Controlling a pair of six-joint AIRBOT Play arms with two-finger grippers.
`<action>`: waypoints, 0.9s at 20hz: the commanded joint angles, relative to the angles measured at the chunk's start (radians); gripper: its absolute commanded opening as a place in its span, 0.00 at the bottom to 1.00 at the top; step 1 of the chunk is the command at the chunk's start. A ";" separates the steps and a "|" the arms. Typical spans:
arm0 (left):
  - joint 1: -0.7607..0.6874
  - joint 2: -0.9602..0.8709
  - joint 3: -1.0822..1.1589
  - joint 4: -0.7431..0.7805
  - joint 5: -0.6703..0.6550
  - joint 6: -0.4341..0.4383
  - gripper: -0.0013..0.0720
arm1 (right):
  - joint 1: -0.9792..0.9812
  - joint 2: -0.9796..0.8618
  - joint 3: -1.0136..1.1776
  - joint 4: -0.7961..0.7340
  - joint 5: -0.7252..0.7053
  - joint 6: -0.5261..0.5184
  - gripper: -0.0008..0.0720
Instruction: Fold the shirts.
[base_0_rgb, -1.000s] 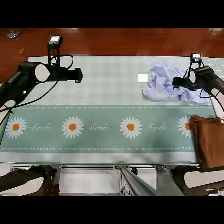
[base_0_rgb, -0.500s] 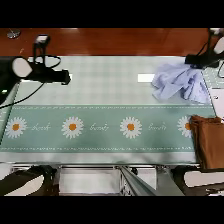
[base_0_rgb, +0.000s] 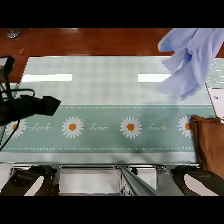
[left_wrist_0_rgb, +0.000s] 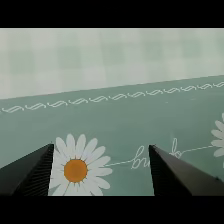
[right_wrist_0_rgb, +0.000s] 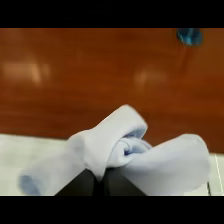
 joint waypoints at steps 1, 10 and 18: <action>-0.008 0.123 -0.085 -0.021 -0.013 -0.053 0.97 | 0.114 0.144 0.013 0.008 0.041 -0.034 0.04; -0.007 0.018 -0.087 -0.089 -0.013 -0.052 0.97 | 0.512 0.082 -0.406 0.253 0.028 0.006 0.04; -0.007 -0.206 -0.087 -0.090 0.060 -0.042 0.97 | 0.721 -0.392 -0.510 0.629 -0.208 -0.013 0.43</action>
